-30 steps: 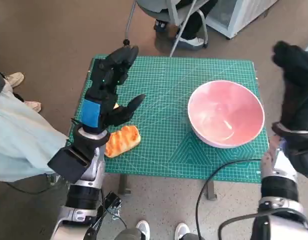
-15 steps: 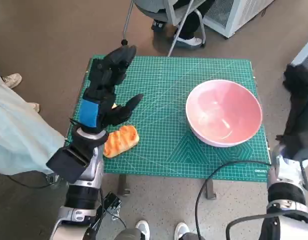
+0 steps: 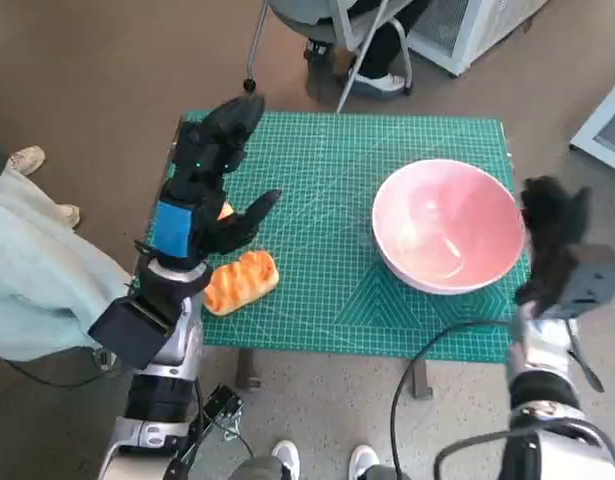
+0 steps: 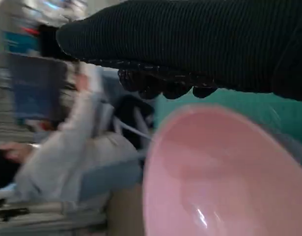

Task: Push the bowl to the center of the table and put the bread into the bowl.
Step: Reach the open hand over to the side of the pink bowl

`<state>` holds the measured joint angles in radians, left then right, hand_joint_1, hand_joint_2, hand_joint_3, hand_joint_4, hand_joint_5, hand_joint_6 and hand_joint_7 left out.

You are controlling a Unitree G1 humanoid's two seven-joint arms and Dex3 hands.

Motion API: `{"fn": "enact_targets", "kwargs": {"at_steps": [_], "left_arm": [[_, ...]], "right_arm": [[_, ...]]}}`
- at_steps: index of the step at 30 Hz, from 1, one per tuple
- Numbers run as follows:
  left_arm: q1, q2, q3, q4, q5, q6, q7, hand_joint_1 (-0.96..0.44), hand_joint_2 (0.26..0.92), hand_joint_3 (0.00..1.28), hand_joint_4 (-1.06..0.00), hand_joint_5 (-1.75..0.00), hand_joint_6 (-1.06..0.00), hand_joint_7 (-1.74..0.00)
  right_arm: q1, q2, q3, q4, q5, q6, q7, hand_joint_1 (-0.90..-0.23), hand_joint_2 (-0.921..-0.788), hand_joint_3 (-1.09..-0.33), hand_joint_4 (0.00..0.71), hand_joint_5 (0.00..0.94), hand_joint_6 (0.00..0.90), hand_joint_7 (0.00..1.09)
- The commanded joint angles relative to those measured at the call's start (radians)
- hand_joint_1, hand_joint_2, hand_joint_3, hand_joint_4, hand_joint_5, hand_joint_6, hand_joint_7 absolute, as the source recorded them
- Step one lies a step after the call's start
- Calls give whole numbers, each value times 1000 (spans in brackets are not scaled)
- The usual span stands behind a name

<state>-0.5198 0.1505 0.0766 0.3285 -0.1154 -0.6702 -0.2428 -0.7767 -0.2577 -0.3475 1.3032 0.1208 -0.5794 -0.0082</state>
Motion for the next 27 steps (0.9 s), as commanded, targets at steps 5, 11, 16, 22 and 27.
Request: {"fn": "enact_targets", "kwargs": {"at_steps": [5,11,16,22,27], "left_arm": [[37,13,14,-30,5,-2,7,-354,921,299,-369,-2,-180,-561],[52,21,23,-40,9,-4,11,-355,921,297,-367,-1,-209,-505],[66,30,32,-51,18,-9,19,-361,921,294,-359,0,-234,-458],[84,37,38,-69,27,-5,36,-368,921,294,-357,0,-252,-424],[100,40,42,-88,34,3,49,-367,921,295,-363,-3,-260,-410]], "right_arm": [[-34,72,-53,20,55,73,20,-505,-921,-907,229,0,72,555],[-71,116,-96,24,92,101,17,-489,-921,-929,209,0,68,546],[-108,150,-133,27,123,124,10,-481,-921,-937,197,0,75,552],[-151,184,-160,29,146,141,-1,-479,-921,-921,175,0,65,664],[-180,207,-169,31,147,150,-18,-477,-921,-915,168,7,40,749]]}}
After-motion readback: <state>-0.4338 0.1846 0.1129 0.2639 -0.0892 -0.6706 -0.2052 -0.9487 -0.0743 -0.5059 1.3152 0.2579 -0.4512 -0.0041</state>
